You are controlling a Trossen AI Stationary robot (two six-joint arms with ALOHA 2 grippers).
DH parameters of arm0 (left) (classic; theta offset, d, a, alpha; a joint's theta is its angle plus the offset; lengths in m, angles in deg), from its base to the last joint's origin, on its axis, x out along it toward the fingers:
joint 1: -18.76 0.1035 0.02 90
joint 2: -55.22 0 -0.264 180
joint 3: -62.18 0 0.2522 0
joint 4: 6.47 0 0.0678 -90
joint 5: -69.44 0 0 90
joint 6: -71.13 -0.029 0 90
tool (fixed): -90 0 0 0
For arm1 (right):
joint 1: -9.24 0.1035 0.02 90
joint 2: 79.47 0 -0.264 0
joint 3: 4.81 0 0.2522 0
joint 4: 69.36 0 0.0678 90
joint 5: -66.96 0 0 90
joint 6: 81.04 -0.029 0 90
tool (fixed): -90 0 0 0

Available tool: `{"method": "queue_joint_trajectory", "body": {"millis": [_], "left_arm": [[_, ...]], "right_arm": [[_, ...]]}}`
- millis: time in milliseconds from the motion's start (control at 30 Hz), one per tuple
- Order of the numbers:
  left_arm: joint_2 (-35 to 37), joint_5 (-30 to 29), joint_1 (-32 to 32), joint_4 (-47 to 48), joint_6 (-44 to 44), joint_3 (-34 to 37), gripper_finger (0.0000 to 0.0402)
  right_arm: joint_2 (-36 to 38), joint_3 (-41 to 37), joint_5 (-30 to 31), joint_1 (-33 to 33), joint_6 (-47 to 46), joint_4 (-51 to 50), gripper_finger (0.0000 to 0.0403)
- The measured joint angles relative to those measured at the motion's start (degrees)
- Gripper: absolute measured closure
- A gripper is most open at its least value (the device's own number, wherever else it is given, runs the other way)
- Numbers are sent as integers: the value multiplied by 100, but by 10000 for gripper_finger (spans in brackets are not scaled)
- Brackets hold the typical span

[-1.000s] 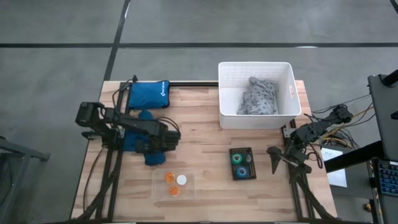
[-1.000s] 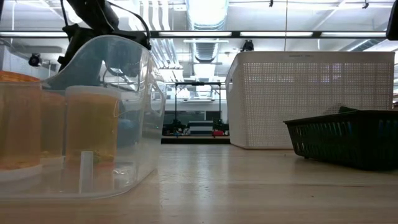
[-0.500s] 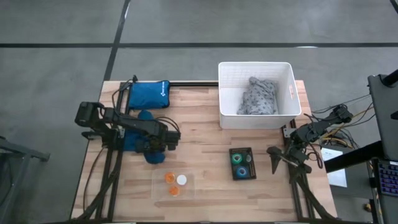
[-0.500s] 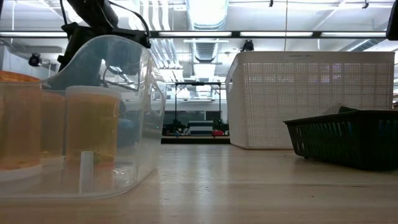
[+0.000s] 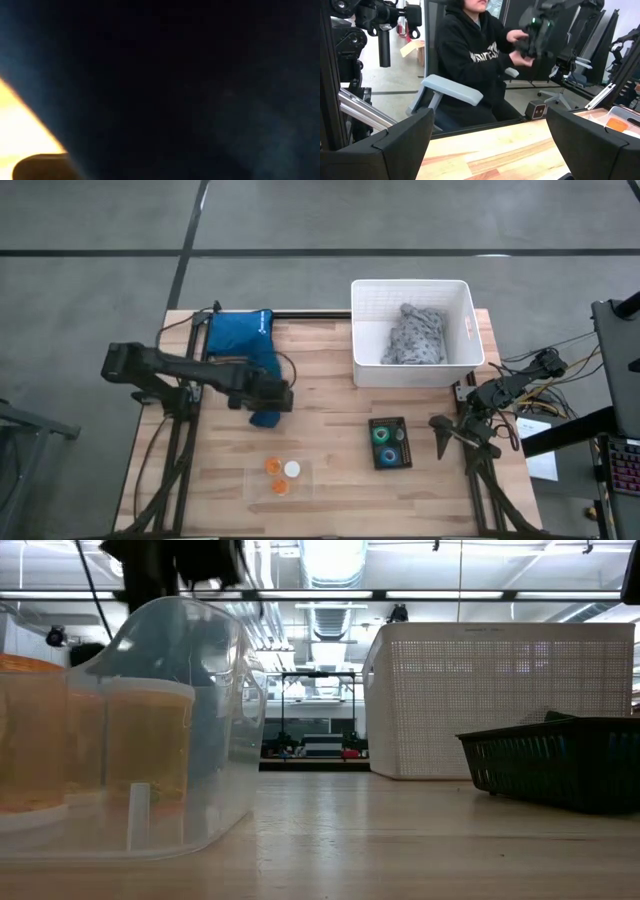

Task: Pick & place medical supplies in basket/bin
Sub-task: Put the blue patient gown into the white bin

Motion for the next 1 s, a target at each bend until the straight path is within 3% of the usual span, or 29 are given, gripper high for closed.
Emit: {"method": "queue_joint_trajectory", "body": {"millis": [200, 400, 700, 1000], "left_arm": [[613, -1302, -326, -403, -1061, -456, 326], [959, -2209, -713, -1650, -3027, -530, 320], [1083, -2470, -852, -3403, -5496, -525, 320], [1057, -2279, -848, -4773, -6515, -326, 320]], "right_arm": [[0, -2, 0, 2, 0, -2, 19], [-2, -2, 0, 0, 0, -2, 19], [-4, -2, -1, 1, 0, 1, 19], [-4, -2, -2, 1, 0, -2, 19]]}}
